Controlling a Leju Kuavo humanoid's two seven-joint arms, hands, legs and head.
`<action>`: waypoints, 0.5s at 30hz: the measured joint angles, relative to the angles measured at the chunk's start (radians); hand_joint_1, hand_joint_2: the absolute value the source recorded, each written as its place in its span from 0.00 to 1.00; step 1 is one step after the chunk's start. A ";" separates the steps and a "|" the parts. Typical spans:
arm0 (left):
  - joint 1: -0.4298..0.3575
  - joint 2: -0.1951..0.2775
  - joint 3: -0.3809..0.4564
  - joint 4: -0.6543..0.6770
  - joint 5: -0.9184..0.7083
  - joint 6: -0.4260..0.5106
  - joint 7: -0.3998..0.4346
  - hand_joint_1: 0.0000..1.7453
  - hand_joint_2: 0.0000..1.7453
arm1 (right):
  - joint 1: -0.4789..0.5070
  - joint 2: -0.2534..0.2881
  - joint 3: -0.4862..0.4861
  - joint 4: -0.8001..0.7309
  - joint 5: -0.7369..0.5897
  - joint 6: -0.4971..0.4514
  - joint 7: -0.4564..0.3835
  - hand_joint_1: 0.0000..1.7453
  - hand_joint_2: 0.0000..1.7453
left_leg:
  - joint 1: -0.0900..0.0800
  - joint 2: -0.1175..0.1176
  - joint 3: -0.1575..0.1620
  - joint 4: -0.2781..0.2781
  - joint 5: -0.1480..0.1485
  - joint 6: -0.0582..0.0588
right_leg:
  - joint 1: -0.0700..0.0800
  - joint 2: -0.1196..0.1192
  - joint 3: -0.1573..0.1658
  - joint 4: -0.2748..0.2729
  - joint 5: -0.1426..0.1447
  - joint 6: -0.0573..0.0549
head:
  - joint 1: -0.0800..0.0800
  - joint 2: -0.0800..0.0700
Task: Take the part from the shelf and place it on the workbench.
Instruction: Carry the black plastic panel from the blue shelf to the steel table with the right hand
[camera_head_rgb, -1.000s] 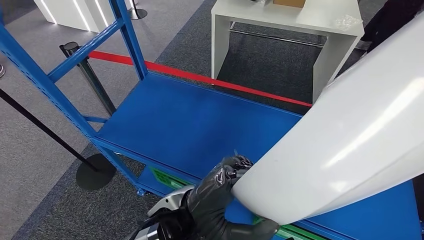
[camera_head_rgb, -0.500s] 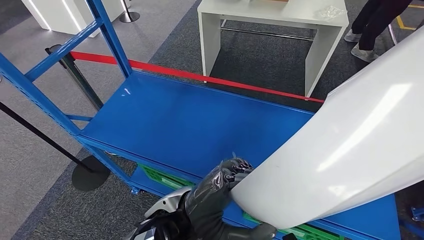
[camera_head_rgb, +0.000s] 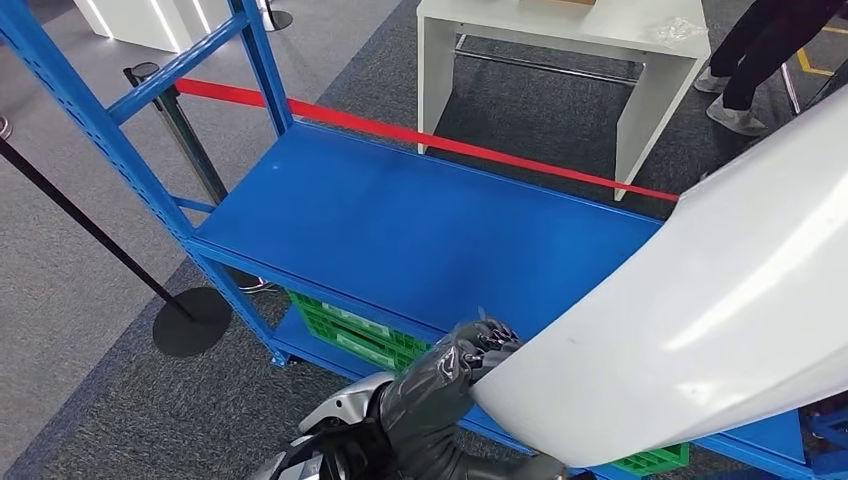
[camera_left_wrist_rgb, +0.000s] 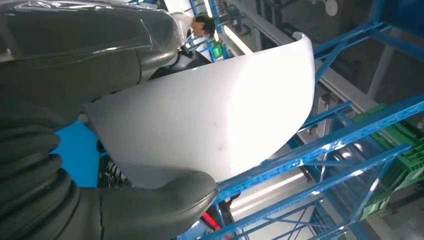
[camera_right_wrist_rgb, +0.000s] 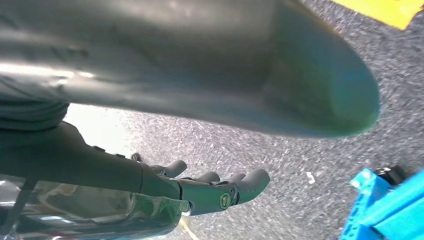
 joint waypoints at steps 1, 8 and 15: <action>0.000 0.000 0.000 0.001 0.000 0.000 -0.001 1.00 1.00 | -0.001 -0.001 0.000 0.000 0.001 -0.003 -0.001 0.00 0.00 | 0.002 0.000 -0.011 0.005 0.007 -0.004 | -0.003 0.000 0.049 -0.071 0.023 0.003 | 0.002 0.000; 0.001 0.004 0.003 0.006 -0.006 0.007 -0.016 1.00 1.00 | -0.006 -0.002 0.000 0.000 0.017 -0.022 -0.011 0.00 0.00 | 0.003 -0.006 -0.048 0.040 0.015 -0.039 | 0.002 0.005 0.125 -0.232 0.049 -0.044 | 0.002 0.000; 0.009 0.016 0.009 0.009 -0.013 0.014 -0.019 1.00 1.00 | -0.007 -0.002 0.000 0.000 0.026 -0.028 -0.011 0.00 0.00 | 0.007 -0.008 -0.074 0.300 -0.147 -0.050 | 0.006 -0.001 0.035 -0.230 0.125 -0.060 | -0.016 0.000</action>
